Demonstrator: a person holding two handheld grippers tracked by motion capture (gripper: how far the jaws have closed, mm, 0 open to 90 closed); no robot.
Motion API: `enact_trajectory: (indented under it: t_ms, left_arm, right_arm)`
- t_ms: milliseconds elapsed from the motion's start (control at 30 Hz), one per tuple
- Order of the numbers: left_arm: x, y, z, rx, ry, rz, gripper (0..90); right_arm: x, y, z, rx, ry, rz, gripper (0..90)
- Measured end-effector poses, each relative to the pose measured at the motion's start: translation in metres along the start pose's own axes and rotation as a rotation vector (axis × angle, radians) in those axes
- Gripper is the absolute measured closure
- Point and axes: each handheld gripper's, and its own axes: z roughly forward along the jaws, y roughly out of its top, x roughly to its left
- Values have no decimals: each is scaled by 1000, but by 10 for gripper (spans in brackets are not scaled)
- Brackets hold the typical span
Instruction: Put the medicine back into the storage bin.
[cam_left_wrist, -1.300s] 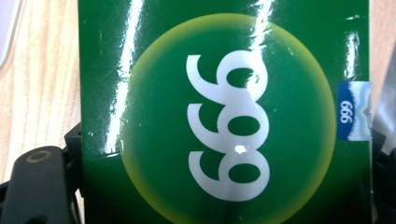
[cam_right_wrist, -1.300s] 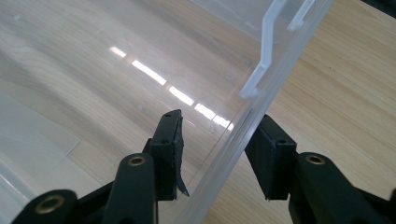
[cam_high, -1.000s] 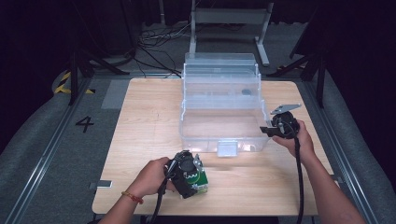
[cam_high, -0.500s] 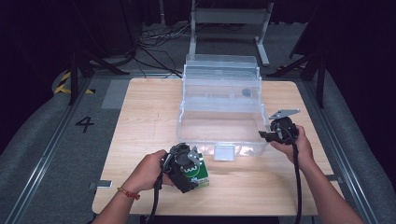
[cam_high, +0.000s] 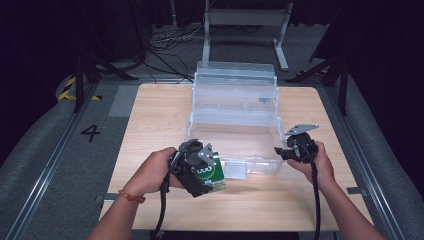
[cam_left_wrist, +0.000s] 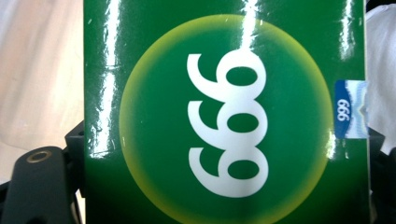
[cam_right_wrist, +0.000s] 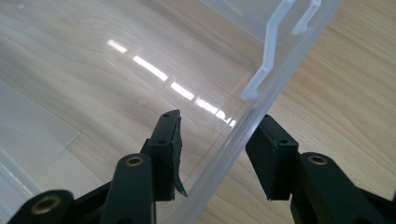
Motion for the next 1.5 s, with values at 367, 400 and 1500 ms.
enact_trajectory:
  t_ms: [367, 400, 1500]
  left_arm:
    - [21, 16, -13, 33, -8, 44, 165]
    - [28, 20, -15, 44, -10, 50, 165]
    - [115, 15, 27, 123, -61, 199, 164]
  right_arm:
    - [7, -3, -4, 1, 9, -21, 563]
    - [8, -3, -4, 0, 13, -20, 563]
    - [4, -7, -5, -36, 61, -36, 509]
